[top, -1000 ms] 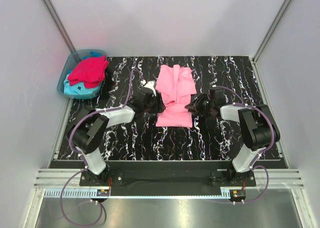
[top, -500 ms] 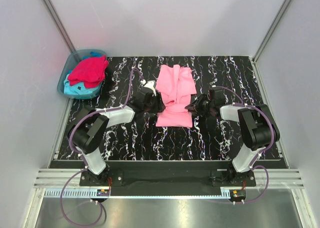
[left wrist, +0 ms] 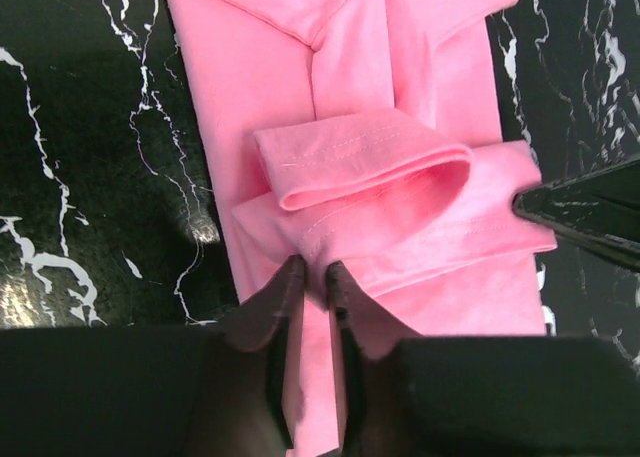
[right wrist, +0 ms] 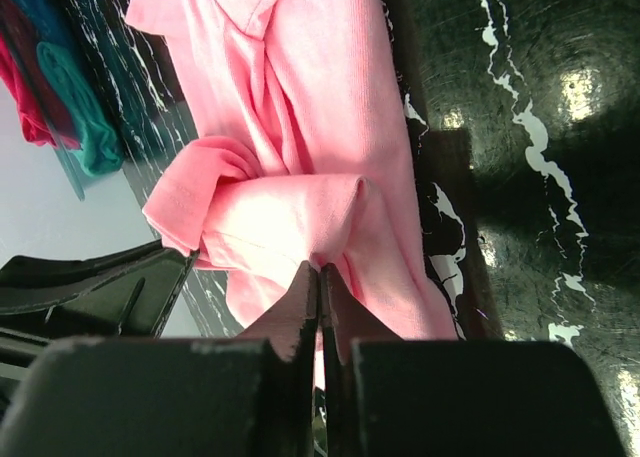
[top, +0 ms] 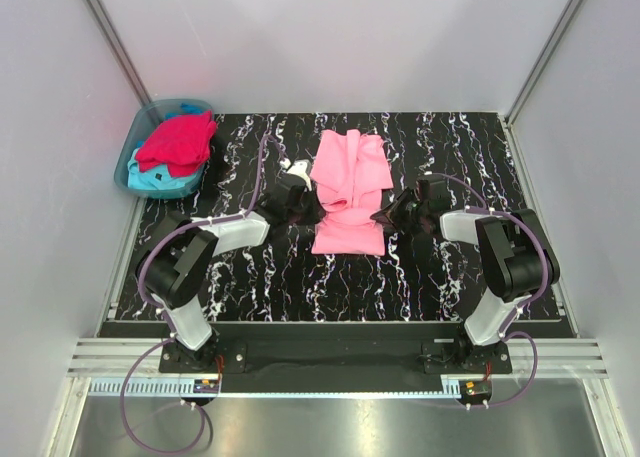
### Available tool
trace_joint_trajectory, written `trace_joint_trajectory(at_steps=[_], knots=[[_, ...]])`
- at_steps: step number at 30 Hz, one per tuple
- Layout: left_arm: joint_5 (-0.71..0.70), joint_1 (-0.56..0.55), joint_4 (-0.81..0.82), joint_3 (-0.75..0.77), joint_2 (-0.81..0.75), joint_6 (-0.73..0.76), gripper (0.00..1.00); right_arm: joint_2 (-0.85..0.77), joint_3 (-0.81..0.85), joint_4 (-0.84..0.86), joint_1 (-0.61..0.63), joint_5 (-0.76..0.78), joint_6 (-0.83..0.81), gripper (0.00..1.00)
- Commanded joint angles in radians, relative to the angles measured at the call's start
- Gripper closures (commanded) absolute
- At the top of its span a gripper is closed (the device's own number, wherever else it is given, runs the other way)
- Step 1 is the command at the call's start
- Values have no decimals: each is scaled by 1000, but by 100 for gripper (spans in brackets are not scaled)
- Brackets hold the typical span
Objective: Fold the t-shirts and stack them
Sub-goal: Fold the tshirt
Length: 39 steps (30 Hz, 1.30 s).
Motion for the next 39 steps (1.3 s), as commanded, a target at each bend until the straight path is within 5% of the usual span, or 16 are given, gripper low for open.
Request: trace_joint_trajectory(at_steps=[1, 20, 28, 36, 39], knots=[[13, 6, 62, 10, 5, 3, 89, -24, 28, 32, 10, -11, 9, 100], [-13, 25, -7, 146, 43, 37, 94, 62, 207, 35, 10, -12, 86, 100], [-24, 46, -49, 221, 71, 68, 82, 81, 193, 52, 10, -5, 90, 94], [-19, 57, -44, 228, 99, 69, 66, 90, 198, 58, 10, 29, 92, 70], [-15, 60, -47, 243, 117, 71, 61, 94, 201, 78, 10, 44, 98, 68]])
